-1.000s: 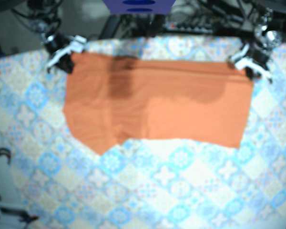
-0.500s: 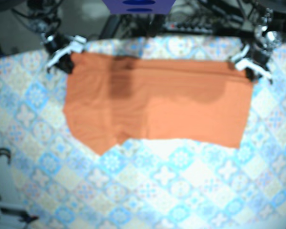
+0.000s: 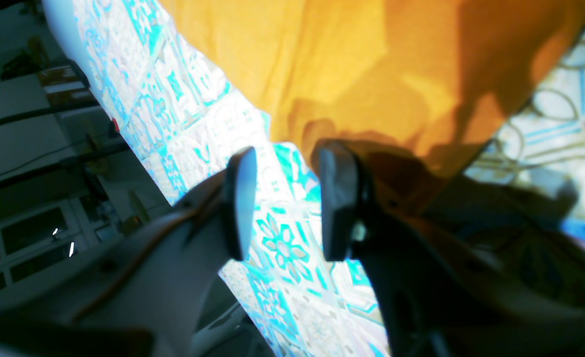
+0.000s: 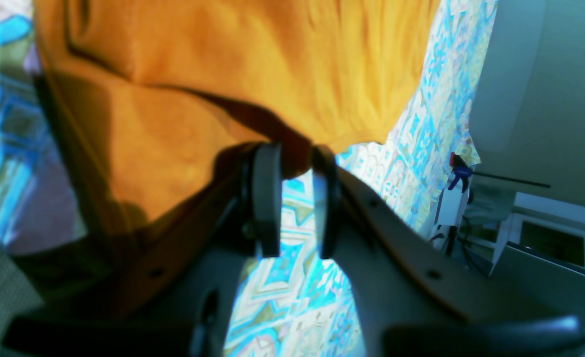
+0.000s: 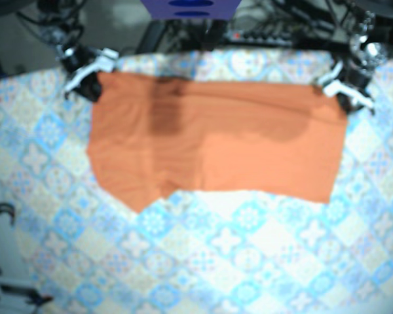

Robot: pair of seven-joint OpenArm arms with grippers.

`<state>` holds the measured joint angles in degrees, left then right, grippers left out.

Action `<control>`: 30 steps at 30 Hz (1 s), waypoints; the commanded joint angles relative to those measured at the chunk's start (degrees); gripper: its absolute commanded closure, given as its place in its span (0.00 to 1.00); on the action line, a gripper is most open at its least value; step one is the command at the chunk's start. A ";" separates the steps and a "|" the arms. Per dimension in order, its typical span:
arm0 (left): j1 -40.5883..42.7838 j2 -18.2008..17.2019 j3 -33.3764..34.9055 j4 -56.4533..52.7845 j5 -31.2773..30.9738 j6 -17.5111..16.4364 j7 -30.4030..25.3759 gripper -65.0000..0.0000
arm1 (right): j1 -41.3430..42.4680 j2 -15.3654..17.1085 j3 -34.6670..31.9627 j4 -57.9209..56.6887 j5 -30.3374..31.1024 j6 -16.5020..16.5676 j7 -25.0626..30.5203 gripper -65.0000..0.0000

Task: Fold the T-shirt properly
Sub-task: 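Lower the held edge and spread it taut between both grippers, then open both grippers and release the shirt edge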

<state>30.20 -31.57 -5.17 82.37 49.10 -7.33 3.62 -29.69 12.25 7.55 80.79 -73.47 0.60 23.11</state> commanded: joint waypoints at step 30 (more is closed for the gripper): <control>0.35 -1.44 -3.58 1.02 -0.71 1.31 -0.32 0.66 | -2.26 0.54 6.73 5.14 1.34 -1.35 0.67 0.71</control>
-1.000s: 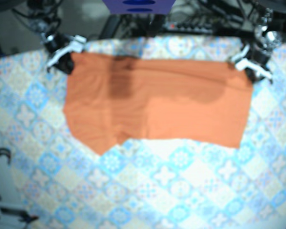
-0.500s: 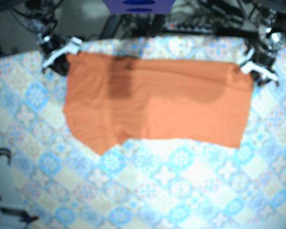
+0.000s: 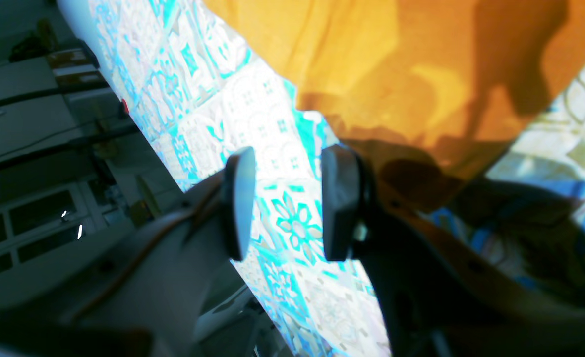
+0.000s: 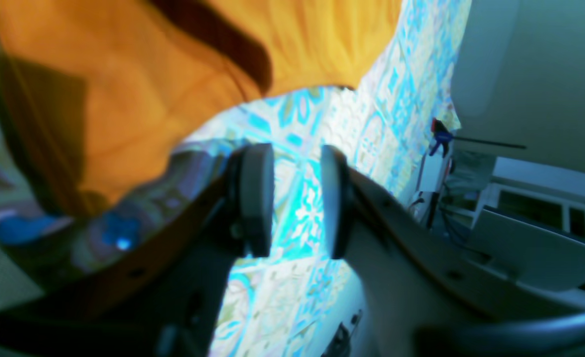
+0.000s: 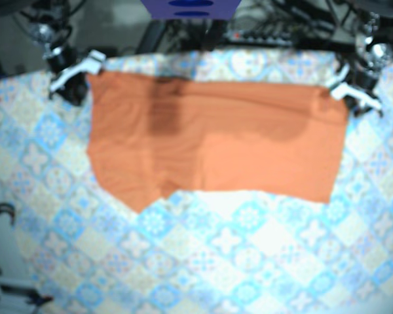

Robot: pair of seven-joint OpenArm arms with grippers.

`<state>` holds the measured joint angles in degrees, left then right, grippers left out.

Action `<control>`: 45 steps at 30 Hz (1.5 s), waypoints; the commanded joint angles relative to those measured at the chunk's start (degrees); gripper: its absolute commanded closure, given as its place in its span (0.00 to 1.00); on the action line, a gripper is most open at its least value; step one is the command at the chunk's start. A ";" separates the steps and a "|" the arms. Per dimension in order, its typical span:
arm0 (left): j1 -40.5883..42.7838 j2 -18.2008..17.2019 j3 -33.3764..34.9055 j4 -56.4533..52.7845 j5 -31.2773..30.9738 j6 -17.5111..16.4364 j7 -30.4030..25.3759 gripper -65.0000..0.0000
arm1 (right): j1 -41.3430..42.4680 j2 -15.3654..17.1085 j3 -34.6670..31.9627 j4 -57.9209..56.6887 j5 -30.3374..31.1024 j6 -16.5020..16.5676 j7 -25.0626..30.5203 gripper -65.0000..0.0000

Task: Fold the T-shirt properly
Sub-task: 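Open both grippers and release the shirt edge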

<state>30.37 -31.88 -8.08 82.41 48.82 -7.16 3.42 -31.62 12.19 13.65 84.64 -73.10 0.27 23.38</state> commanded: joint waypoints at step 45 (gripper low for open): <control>15.56 -1.31 -5.51 8.89 -8.86 1.14 0.14 0.66 | -14.49 0.08 -3.41 7.36 4.84 -1.11 2.07 0.68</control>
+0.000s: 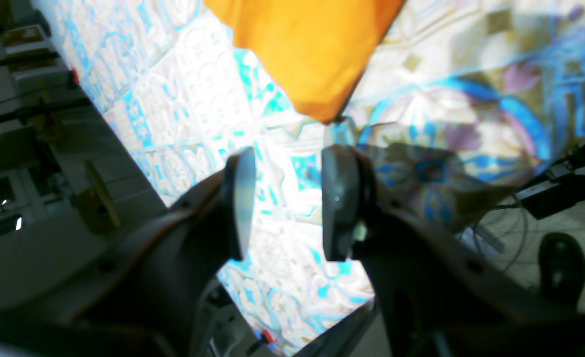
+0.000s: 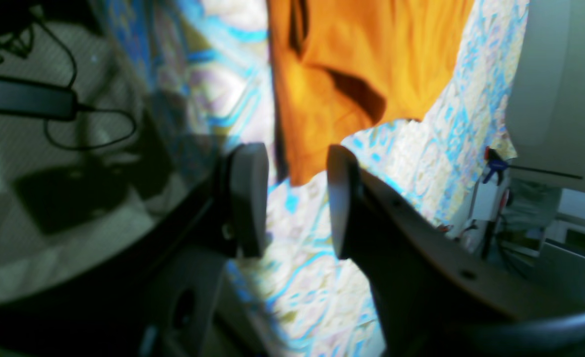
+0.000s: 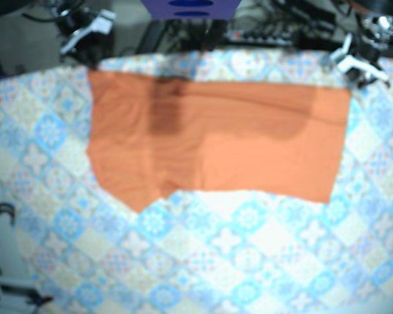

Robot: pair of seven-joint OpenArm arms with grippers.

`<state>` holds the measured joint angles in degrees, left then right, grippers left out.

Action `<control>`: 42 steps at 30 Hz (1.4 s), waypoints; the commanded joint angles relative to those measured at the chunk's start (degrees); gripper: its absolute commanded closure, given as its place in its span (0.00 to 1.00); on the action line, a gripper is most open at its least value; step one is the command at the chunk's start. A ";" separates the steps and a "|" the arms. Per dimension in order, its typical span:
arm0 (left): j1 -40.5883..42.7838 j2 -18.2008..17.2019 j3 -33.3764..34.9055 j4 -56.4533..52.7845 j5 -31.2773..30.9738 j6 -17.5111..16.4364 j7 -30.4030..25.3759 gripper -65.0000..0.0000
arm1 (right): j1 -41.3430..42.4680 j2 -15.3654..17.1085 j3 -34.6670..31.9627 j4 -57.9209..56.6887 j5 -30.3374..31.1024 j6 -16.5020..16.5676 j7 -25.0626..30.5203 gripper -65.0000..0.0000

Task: Fold the T-shirt properly
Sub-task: 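Open both grippers and release the shirt edge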

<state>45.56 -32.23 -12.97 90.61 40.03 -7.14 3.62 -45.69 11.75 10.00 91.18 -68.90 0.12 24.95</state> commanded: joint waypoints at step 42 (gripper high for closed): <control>0.20 -0.96 -0.61 0.69 0.01 1.11 -0.06 0.66 | 3.80 -2.56 -2.83 -4.28 -5.69 -0.60 0.41 0.68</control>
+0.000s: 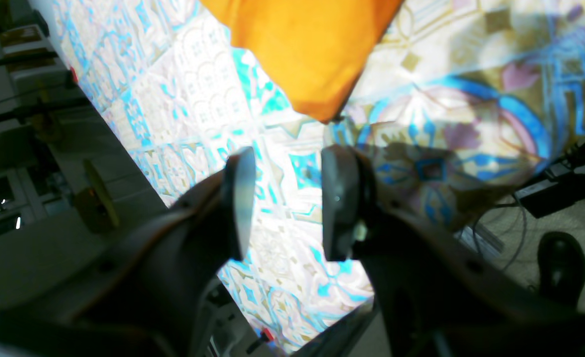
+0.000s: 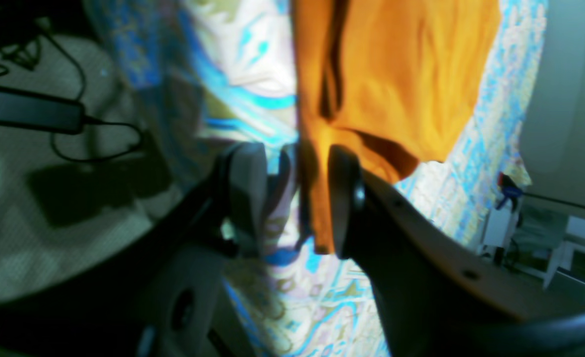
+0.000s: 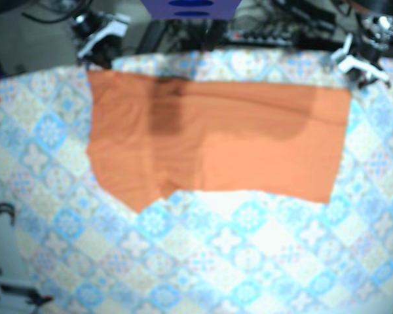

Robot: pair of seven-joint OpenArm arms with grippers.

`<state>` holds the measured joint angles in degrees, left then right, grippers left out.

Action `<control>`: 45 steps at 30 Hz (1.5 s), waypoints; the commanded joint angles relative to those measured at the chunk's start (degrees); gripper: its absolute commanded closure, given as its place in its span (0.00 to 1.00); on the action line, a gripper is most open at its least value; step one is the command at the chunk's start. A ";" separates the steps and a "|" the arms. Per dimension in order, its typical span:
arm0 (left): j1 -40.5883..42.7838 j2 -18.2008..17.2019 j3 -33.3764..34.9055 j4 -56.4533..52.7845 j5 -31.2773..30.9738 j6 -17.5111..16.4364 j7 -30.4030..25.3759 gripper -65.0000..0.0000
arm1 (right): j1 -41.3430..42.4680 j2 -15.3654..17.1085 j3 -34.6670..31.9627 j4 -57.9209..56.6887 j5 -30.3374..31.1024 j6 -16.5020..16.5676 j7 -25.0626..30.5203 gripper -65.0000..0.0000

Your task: Fold the T-shirt properly

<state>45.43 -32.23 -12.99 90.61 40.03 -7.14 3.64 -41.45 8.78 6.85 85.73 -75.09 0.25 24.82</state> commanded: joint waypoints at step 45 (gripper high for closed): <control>-5.03 -0.26 3.54 0.43 2.30 0.76 0.36 0.66 | 3.78 1.29 -3.20 -1.47 0.41 -0.73 -8.25 0.94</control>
<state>40.47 -31.70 -8.93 90.21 42.72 -7.62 4.62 -36.99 9.26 3.31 83.57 -75.02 -0.03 16.47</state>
